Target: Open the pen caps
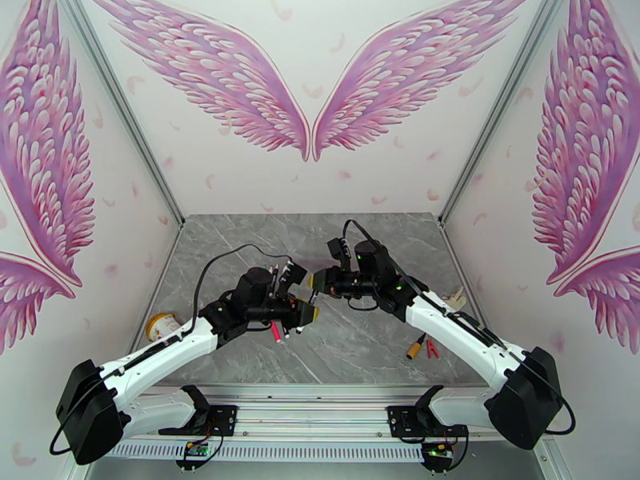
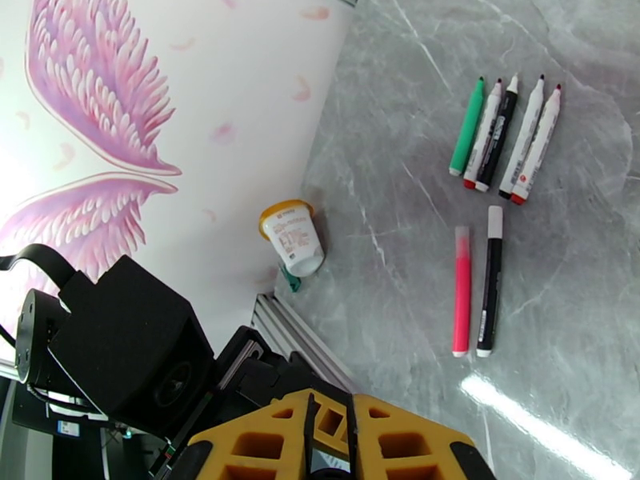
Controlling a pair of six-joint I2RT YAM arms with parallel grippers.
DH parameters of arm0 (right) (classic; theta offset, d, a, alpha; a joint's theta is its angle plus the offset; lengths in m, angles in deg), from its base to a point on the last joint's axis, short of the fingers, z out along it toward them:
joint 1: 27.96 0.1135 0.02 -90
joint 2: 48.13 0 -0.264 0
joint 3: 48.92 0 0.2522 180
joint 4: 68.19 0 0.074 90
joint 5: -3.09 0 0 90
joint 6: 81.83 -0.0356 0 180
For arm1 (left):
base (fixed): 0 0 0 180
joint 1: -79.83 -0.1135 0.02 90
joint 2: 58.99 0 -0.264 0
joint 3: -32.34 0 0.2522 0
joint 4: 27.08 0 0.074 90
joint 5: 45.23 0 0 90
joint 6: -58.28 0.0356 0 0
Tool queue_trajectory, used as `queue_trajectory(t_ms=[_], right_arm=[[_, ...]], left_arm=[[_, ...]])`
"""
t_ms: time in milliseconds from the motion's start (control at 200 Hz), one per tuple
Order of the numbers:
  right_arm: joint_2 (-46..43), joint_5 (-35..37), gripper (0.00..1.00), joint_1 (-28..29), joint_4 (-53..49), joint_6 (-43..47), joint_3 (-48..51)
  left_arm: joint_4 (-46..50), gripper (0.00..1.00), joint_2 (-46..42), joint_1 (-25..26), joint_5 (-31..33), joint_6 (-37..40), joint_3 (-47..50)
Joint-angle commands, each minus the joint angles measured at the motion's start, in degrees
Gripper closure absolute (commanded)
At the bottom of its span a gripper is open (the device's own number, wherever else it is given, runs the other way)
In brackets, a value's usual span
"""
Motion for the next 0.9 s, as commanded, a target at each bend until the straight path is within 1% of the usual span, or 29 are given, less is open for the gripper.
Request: queue_trajectory(t_ms=[0,90,195,335,455,585,640,760,895], right_arm=[[-1.2,1.1,0.86,0.5,0.0,0.4,-0.2],[-1.2,1.4,0.85,0.6,-0.1,0.4,-0.1],[-1.4,1.6,0.78,0.6,-0.6,0.6,-0.1],[-1.4,1.1,0.71,0.6,-1.9,1.4,-0.6],[-1.2,1.0,0.67,1.0,-2.6,2.2,-0.8],[-0.7,1.3,0.67,1.6,-2.6,2.4,-1.3],[-0.5,1.5,0.67,1.6,-2.6,2.4,-1.4],[-0.3,2.2,0.73,1.7,-2.8,2.6,-2.0],[-0.2,3.4,0.72,1.7,-3.0,2.7,-2.4]], left_arm=[[-0.8,0.74,0.8,-0.4,-0.3,-0.1,-1.7],[-0.9,0.81,0.6,-0.5,-0.3,-0.1,-1.3],[-0.7,0.88,0.0,-0.5,0.2,0.8,-0.9],[-0.3,0.93,-0.6,-0.6,0.2,1.9,-0.1],[-0.6,0.94,-0.7,-0.6,-0.7,2.1,-0.1],[-0.7,0.94,-0.4,-0.5,-1.4,2.3,-0.4],[-0.6,0.94,-0.4,-0.6,-1.5,2.3,-0.3],[-0.4,0.94,-0.5,-0.5,-1.7,2.6,-0.1],[-0.2,0.94,-0.3,-0.3,-2.0,2.9,0.2]])
